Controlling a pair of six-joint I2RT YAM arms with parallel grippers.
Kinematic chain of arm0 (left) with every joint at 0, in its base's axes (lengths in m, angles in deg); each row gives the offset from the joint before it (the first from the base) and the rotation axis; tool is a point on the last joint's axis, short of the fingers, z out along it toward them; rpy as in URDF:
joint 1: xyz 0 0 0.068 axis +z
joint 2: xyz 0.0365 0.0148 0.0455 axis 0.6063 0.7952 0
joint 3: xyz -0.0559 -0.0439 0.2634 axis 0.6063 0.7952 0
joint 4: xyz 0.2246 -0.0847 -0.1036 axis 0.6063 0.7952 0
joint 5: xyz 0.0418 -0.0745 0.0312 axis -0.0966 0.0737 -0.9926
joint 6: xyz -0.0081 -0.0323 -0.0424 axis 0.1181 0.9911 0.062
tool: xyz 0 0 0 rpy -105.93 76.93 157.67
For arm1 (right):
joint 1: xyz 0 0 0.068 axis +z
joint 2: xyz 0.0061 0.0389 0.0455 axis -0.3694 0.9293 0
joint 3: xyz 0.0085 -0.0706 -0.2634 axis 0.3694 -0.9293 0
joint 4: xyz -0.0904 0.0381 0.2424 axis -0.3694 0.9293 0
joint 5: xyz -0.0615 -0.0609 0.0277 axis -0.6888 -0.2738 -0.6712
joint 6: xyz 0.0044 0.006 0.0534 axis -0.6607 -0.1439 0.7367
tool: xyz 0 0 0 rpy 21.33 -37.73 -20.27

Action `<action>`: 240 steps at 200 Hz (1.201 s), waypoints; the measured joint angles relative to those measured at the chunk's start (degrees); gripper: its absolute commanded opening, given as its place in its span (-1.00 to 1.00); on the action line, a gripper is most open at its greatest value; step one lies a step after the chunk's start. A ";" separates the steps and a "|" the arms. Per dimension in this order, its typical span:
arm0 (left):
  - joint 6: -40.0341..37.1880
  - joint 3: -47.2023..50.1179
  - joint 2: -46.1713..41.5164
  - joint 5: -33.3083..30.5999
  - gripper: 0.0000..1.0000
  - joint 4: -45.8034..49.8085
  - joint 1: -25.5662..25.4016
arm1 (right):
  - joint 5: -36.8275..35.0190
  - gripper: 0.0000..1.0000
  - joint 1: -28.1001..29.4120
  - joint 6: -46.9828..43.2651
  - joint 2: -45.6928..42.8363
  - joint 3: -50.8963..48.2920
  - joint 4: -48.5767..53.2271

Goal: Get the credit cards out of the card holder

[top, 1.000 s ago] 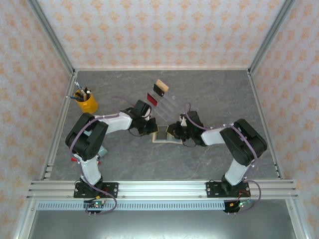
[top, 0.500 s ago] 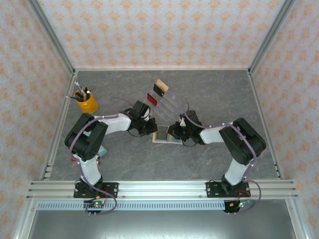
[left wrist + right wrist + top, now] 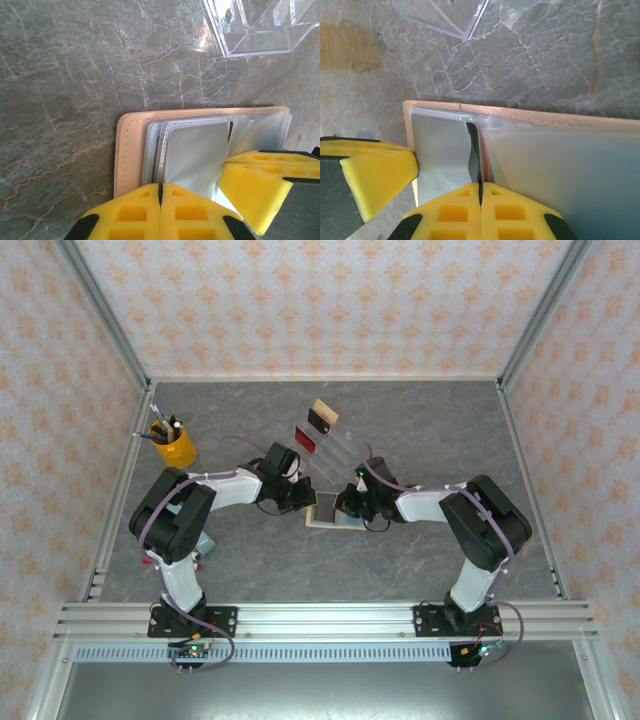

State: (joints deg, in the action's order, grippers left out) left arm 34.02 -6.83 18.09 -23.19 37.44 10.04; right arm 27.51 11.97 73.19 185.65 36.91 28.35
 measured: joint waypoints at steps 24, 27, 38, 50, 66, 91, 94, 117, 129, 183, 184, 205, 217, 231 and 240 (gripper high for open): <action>-0.22 -0.68 -0.46 -1.81 -0.85 1.60 -0.70 | -2.69 -1.00 1.07 -0.04 -1.14 -0.07 1.03; -0.26 -0.87 -0.48 -2.05 -0.85 1.97 -0.76 | -3.02 -1.00 1.20 -0.02 -1.33 -0.09 1.18; -0.48 -1.51 -0.57 -2.67 -0.83 3.34 -1.05 | -3.91 -1.00 1.75 -0.02 -2.19 -0.35 1.86; -0.63 -1.88 -0.70 -3.08 -0.81 4.79 -1.33 | -4.57 -1.00 2.38 0.00 -3.58 -0.98 2.58; -1.03 -2.10 -1.16 -3.15 -0.79 6.51 -1.60 | -5.25 -1.00 2.93 0.02 -5.64 -1.75 3.43; -1.44 -2.10 -2.27 -3.39 -0.77 8.98 -1.51 | -6.14 -1.00 2.99 0.22 -7.63 -1.84 4.00; -1.49 -2.10 -2.49 -3.39 -0.76 9.25 -1.42 | -6.23 -1.00 2.99 0.28 -7.72 -1.84 4.04; -1.53 -1.68 -4.42 -3.37 -0.70 9.77 -1.05 | -6.51 -1.00 2.99 0.87 -7.85 -1.84 4.50; -1.46 -1.27 -5.88 -3.34 -0.63 9.86 -1.05 | -6.34 -1.00 2.91 1.27 -7.82 -1.84 4.48; 0.09 0.46 -7.69 -1.77 -0.40 8.94 -0.79 | -3.61 -0.43 1.53 3.13 -4.39 -0.66 3.58; 0.09 0.48 -7.69 -1.77 -0.40 8.94 -0.79 | -3.58 -0.43 1.51 3.21 -4.31 -0.61 3.56; 0.52 0.63 -7.39 -0.55 -0.41 8.59 -0.79 | -2.34 -0.30 1.42 2.67 -2.23 1.20 4.35; 0.87 0.63 -7.17 -0.26 -0.43 8.52 -0.79 | -2.03 -0.26 1.44 1.68 -1.66 2.67 5.84; 1.38 0.63 -6.97 -0.22 -0.47 8.35 -0.79 | -2.23 -0.25 1.55 0.15 -1.05 4.68 8.37; 1.62 0.63 -6.86 -0.17 -0.50 8.24 -0.79 | -2.82 -0.25 1.68 -1.03 -0.52 6.23 10.62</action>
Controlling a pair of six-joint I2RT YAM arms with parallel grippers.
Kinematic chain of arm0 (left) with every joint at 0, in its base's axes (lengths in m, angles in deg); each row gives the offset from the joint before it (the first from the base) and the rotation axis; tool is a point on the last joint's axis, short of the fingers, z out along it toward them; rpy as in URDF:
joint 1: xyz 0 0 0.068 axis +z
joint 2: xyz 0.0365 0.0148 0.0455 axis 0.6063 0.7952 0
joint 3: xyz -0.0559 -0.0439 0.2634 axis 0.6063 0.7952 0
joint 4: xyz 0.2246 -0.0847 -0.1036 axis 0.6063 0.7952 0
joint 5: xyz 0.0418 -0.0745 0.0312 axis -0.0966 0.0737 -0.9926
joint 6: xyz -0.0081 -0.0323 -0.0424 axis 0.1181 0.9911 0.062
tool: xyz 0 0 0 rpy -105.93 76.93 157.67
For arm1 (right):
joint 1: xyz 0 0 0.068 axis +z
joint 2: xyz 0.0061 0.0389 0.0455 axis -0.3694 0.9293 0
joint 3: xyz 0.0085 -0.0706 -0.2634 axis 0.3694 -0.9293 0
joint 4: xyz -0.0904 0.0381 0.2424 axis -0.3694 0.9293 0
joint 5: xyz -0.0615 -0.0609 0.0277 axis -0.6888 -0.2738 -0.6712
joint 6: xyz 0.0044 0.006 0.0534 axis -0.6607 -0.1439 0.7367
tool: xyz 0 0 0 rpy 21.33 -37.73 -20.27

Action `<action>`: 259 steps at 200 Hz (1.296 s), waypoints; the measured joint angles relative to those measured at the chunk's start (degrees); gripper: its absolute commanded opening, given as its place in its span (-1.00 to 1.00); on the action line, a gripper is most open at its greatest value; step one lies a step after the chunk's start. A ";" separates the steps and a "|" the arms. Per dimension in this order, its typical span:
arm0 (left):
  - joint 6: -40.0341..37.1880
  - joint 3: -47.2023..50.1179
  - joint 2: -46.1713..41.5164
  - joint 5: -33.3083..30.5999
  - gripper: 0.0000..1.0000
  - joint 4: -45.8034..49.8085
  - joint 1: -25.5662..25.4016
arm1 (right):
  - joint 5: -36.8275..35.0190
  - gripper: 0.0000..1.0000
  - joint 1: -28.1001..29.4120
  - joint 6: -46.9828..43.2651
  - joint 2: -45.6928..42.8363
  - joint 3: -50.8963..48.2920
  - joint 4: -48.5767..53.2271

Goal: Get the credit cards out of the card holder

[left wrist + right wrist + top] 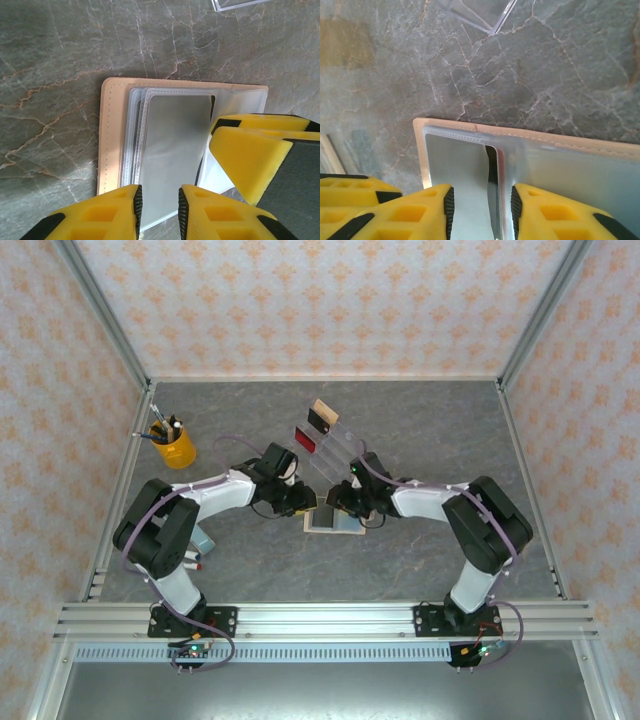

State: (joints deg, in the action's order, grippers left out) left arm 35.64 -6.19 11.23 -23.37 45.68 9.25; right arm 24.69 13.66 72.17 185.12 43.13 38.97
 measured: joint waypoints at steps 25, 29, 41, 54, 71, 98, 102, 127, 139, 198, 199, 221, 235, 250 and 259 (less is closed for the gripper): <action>0.46 0.00 0.46 0.09 -0.59 -0.37 0.00 | -2.58 -0.29 0.87 -2.80 1.86 3.76 5.79; 0.52 0.00 0.50 0.09 -0.61 -0.37 0.00 | -3.04 -0.30 1.07 -3.15 2.19 4.26 6.67; 0.98 0.00 0.57 0.09 -0.67 -0.57 0.00 | -4.22 -0.36 1.49 -4.28 2.80 5.53 8.66; 1.38 0.00 0.59 0.09 -0.70 -0.81 0.00 | -5.35 -0.48 1.84 -5.20 3.30 6.45 10.23; 1.46 0.00 0.59 0.09 -0.71 -1.11 0.00 | -6.45 -0.60 2.03 -5.77 3.72 7.23 11.63; 1.46 0.00 0.72 0.35 -0.69 -1.51 0.00 | -7.26 -0.69 2.03 -6.29 3.85 7.50 12.22; 1.46 0.00 0.85 0.44 -0.69 -1.60 0.00 | -7.28 -0.69 2.03 -6.32 3.87 7.50 12.22; 1.42 0.00 1.92 1.49 -0.61 -1.70 0.00 | -7.32 -0.71 2.14 -6.32 3.96 7.50 12.17; 1.42 -0.07 2.62 1.77 -0.57 -1.66 0.00 | -7.30 -0.72 2.14 -6.32 3.96 7.50 12.17; 1.20 -2.56 5.16 1.88 -0.52 -0.96 0.00 | -7.26 -0.77 2.14 -6.54 4.35 7.26 10.34; 1.18 -2.60 5.22 1.92 -0.52 -0.96 0.00 | -7.23 -0.77 2.14 -6.51 4.35 7.23 10.32; 0.81 -3.13 5.81 2.27 -0.51 -0.48 0.07 | -7.21 -0.78 2.14 -6.51 4.39 7.02 9.81; 0.26 -3.96 6.03 2.10 -0.50 0.74 0.07 | -7.15 -0.80 2.12 -6.51 4.39 6.86 9.55; -0.33 -4.85 6.12 0.83 -0.50 2.34 0.07 | -7.04 -0.81 2.01 -6.47 4.35 6.54 9.09; -0.61 -5.18 6.12 0.09 -0.50 3.04 0.07 | -6.84 -0.82 1.90 -6.47 4.33 6.32 8.85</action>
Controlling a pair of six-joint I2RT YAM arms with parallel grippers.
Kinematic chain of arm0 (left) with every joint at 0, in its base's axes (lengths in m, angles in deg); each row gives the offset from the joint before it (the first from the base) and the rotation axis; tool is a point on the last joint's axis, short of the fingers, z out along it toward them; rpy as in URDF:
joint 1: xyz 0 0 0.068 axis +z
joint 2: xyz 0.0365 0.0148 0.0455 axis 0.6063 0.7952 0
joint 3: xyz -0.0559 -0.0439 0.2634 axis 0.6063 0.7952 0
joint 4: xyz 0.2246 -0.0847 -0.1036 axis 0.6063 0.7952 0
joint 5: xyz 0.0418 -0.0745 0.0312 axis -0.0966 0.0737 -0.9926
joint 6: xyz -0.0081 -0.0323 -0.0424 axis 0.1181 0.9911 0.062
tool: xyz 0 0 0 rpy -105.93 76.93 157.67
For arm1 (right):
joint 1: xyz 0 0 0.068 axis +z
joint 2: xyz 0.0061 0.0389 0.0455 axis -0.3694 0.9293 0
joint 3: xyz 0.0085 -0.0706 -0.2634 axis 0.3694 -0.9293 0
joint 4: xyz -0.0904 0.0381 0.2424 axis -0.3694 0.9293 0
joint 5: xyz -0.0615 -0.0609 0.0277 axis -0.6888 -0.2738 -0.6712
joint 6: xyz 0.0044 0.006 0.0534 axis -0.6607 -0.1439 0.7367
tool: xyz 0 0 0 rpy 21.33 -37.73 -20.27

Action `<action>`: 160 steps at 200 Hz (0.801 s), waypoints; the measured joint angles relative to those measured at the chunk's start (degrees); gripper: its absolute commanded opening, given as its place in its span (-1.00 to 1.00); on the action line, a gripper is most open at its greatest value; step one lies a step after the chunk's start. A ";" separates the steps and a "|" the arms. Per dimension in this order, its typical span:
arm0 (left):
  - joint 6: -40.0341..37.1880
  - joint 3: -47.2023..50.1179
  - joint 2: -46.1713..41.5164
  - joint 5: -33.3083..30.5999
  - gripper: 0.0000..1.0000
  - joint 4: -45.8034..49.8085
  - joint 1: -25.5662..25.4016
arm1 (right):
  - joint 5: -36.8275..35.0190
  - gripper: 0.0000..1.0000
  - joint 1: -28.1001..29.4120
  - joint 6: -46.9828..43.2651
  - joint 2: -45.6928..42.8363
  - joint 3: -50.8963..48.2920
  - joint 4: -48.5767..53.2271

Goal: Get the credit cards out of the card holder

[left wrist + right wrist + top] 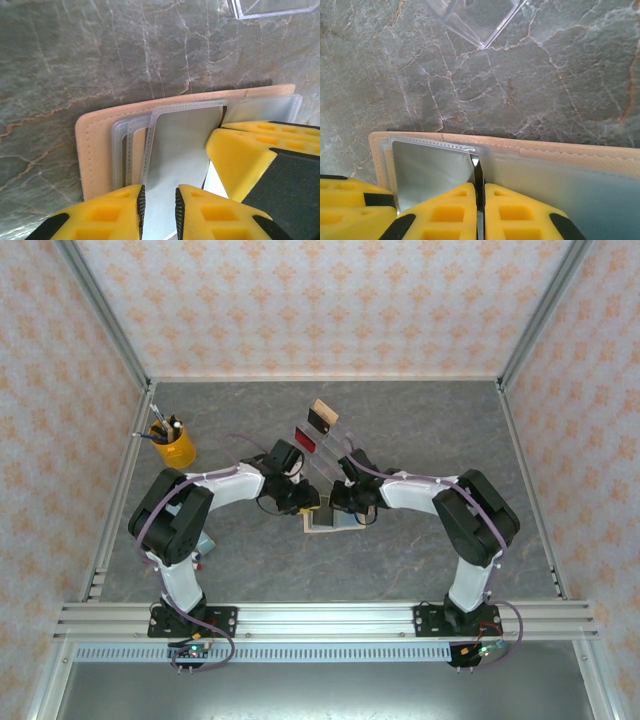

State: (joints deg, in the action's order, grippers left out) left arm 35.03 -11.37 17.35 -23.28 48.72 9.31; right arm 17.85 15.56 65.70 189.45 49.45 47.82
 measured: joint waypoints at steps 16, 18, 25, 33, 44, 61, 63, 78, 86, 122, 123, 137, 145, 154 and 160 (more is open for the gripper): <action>-0.35 -0.35 0.00 -1.01 -0.49 1.03 0.00 | 0.35 -0.82 -0.15 0.00 -0.07 -0.37 -0.55; -0.39 -0.39 0.00 -1.14 -0.49 1.11 0.00 | 0.39 -0.82 -0.15 0.00 -0.09 -0.39 -0.57; -0.68 -0.50 0.00 -1.53 -0.49 1.38 0.00 | 0.46 -0.82 -0.22 -0.02 -0.11 -0.50 -0.74; -1.01 -0.61 0.00 -1.77 -0.48 1.55 0.00 | 0.55 -0.82 -0.26 -0.02 -0.13 -0.61 -0.94; -1.20 -0.87 0.00 -1.97 -0.48 1.97 0.00 | 0.70 -0.83 -0.31 -0.02 -0.13 -0.66 -0.98; -1.42 -1.42 0.02 -1.92 -0.48 2.29 0.00 | 0.72 -0.83 -0.31 -0.04 -0.11 -0.66 -1.01; -1.46 -1.49 0.02 -1.92 -0.48 2.29 -0.02 | 0.72 -0.82 -0.31 -0.04 -0.11 -0.66 -1.01; -1.81 -2.08 0.11 -1.90 -0.48 2.29 -0.02 | 0.74 -0.83 -0.31 -0.04 -0.11 -0.66 -1.03; -2.08 -2.38 0.15 -1.90 -0.48 2.34 -0.02 | 0.76 -0.83 -0.31 -0.04 -0.11 -0.66 -1.05; -2.71 -4.70 1.05 -3.26 -0.48 3.32 -0.02 | 0.83 -0.83 -0.33 -0.04 -0.11 -1.09 -1.66; -2.71 -4.74 1.07 -3.32 -0.48 3.32 -0.02 | 0.83 -0.83 -0.33 -0.07 -0.11 -1.09 -1.68; -2.75 -5.42 1.60 -3.93 -0.46 3.76 -0.02 | 0.85 -0.83 -0.35 -0.07 -0.13 -1.27 -1.95; -2.91 -5.73 1.99 -4.02 -0.46 3.85 -0.02 | 0.94 -0.83 -0.42 -0.04 -0.11 -1.36 -2.03; -2.97 -6.10 2.54 -4.15 -0.45 4.04 -0.02 | 1.05 -0.83 -0.44 -0.04 -0.13 -1.44 -2.23; -3.08 -6.32 2.93 -4.17 -0.45 4.07 -0.02 | 1.07 -0.83 -0.44 -0.04 -0.13 -1.53 -2.34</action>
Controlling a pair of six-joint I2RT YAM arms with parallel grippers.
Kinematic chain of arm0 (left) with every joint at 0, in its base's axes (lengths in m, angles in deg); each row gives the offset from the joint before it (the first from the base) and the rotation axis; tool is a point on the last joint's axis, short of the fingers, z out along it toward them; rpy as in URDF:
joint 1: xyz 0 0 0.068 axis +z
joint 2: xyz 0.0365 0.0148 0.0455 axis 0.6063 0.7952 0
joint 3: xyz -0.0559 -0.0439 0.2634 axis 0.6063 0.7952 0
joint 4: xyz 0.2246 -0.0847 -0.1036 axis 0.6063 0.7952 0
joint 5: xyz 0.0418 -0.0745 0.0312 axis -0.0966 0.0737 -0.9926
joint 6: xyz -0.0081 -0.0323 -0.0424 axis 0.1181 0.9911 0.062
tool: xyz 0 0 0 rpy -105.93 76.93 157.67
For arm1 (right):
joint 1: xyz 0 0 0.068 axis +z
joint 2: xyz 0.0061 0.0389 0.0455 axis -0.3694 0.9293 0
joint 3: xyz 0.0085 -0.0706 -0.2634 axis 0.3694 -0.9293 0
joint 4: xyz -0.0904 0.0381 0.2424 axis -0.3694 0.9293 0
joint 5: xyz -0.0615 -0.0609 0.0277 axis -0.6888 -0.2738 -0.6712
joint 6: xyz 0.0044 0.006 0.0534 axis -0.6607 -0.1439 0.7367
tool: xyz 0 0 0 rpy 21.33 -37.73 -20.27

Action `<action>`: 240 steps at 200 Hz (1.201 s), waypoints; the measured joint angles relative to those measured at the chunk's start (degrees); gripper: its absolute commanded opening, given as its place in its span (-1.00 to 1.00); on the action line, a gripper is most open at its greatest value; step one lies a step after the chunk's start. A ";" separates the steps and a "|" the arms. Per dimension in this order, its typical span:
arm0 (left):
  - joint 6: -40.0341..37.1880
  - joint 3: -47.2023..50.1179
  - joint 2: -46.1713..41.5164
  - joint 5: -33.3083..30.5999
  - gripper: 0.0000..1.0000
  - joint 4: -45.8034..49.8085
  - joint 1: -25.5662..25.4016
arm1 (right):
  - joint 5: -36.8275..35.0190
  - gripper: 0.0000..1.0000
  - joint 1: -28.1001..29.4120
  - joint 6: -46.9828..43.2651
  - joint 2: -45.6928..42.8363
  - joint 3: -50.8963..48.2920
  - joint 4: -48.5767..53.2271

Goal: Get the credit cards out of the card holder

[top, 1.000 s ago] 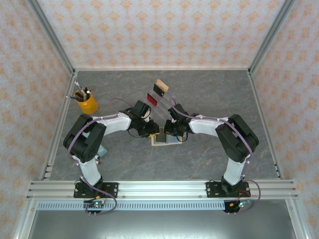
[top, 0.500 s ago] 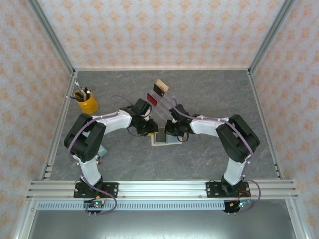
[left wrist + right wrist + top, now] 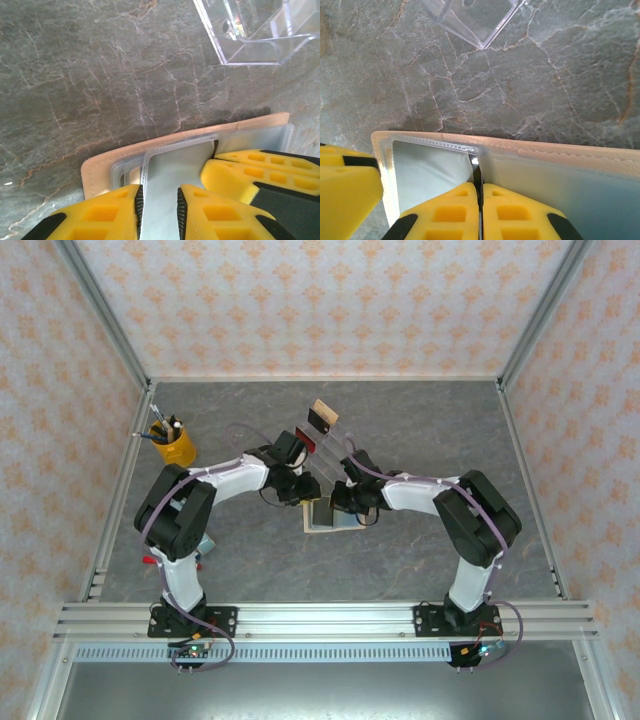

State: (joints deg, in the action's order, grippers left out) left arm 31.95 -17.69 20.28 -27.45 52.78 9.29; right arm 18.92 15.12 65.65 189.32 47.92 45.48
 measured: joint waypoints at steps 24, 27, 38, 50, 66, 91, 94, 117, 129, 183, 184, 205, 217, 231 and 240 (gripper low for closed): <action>-0.04 -0.96 1.73 -0.17 -0.43 0.44 -0.09 | 0.24 -0.83 -0.11 0.00 -0.04 -0.26 -0.46; -0.04 -1.11 1.79 -0.17 -0.43 0.61 -0.09 | 0.26 -0.83 -0.11 0.00 -0.04 -0.28 -0.55; -0.13 -1.68 2.05 -0.28 -0.43 1.33 -0.11 | 0.26 -0.83 -0.11 0.00 -0.04 -0.35 -0.63; -0.48 -2.47 2.69 -0.59 -0.43 2.16 -0.11 | 0.31 -0.83 -0.15 0.00 -0.04 -0.37 -0.74; -0.87 -3.23 3.28 -0.76 -0.42 3.23 -0.11 | 0.50 -0.83 -0.20 0.00 -0.04 -0.52 -0.98; -1.11 -4.33 3.74 -1.44 -0.42 4.70 -0.61 | 0.66 -0.83 -0.24 0.00 -0.15 -0.74 -1.33; -1.14 -4.44 3.80 -1.46 -0.42 4.83 -0.68 | 0.66 -0.83 -0.24 0.00 -0.15 -0.74 -1.36; -1.33 -5.01 4.37 -1.03 -0.45 5.33 -0.74 | 0.92 -0.83 -0.28 0.04 -0.17 -1.11 -2.01; -1.53 -5.01 4.42 -0.52 -0.48 5.29 -0.68 | 1.36 -0.83 -0.48 0.09 -0.20 -1.40 -2.45; -2.60 -3.10 4.33 4.20 -0.79 2.82 1.16 | 5.88 -0.76 -2.38 2.40 -1.01 -4.74 -8.20; -2.60 -3.06 4.33 4.31 -0.79 2.75 1.20 | 6.03 -0.75 -2.45 2.49 -1.03 -4.85 -8.37; -2.38 -0.37 3.74 8.31 -0.96 -1.40 2.84 | 7.76 -0.68 -3.37 4.09 -1.66 -6.27 -10.78; -2.03 1.29 3.69 11.21 -1.00 -5.11 3.58 | 8.17 -0.61 -4.02 4.72 -2.43 -7.34 -11.74; -1.25 3.37 3.72 14.43 -1.00 -9.79 3.82 | 8.50 -0.52 -4.79 5.60 -3.80 -8.74 -12.26; -0.52 4.61 3.78 16.39 -1.00 -12.52 3.76 | 8.55 -0.46 -5.20 6.29 -4.90 -9.60 -12.15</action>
State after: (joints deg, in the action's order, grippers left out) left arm 31.42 -13.08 24.06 -11.06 40.26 13.05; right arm 27.47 9.92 71.95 184.42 38.33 33.33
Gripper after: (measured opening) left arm 0.045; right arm 0.241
